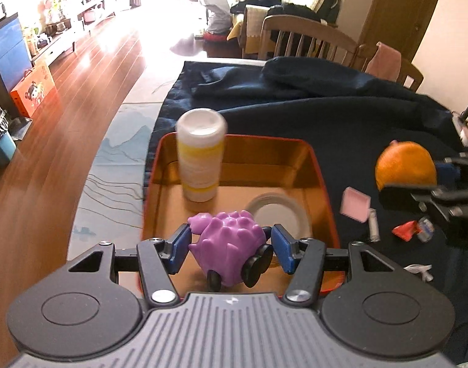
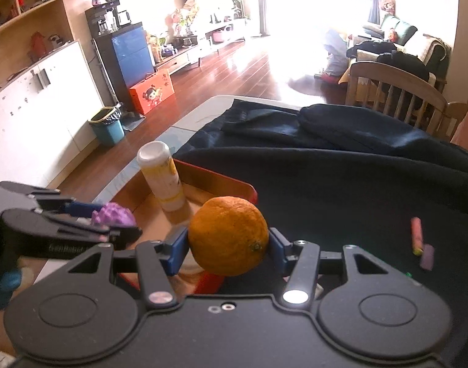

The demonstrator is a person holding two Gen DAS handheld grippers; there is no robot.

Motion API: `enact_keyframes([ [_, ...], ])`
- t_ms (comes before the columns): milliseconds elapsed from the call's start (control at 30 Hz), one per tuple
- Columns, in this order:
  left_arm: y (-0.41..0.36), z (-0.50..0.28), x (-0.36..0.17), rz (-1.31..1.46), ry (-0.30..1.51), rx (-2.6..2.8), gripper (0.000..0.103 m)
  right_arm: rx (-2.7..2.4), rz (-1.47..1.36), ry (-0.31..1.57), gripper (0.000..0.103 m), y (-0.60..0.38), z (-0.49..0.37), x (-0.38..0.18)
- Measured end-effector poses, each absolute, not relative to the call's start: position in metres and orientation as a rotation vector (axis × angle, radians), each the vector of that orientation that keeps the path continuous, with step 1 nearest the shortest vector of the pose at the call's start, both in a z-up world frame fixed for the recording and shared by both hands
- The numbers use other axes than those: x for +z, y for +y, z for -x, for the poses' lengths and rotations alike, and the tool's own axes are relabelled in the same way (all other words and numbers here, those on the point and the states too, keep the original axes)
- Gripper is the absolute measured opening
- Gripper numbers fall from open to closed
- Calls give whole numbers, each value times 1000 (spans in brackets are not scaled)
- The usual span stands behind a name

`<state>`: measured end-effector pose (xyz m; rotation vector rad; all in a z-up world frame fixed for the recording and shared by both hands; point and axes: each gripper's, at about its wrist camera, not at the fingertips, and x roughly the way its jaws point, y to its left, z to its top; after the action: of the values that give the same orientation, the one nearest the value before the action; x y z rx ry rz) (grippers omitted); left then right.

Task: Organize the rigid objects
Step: 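Carry the purple toy in the left tool while the right tool carries the orange to the box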

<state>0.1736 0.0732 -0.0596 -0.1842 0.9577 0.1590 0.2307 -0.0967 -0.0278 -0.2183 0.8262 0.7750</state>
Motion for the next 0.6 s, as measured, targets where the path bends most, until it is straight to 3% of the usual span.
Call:
enact_keyframes([
  [600, 108, -202, -103, 112, 985, 79, 57, 784, 342, 861, 54, -6, -265, -79],
])
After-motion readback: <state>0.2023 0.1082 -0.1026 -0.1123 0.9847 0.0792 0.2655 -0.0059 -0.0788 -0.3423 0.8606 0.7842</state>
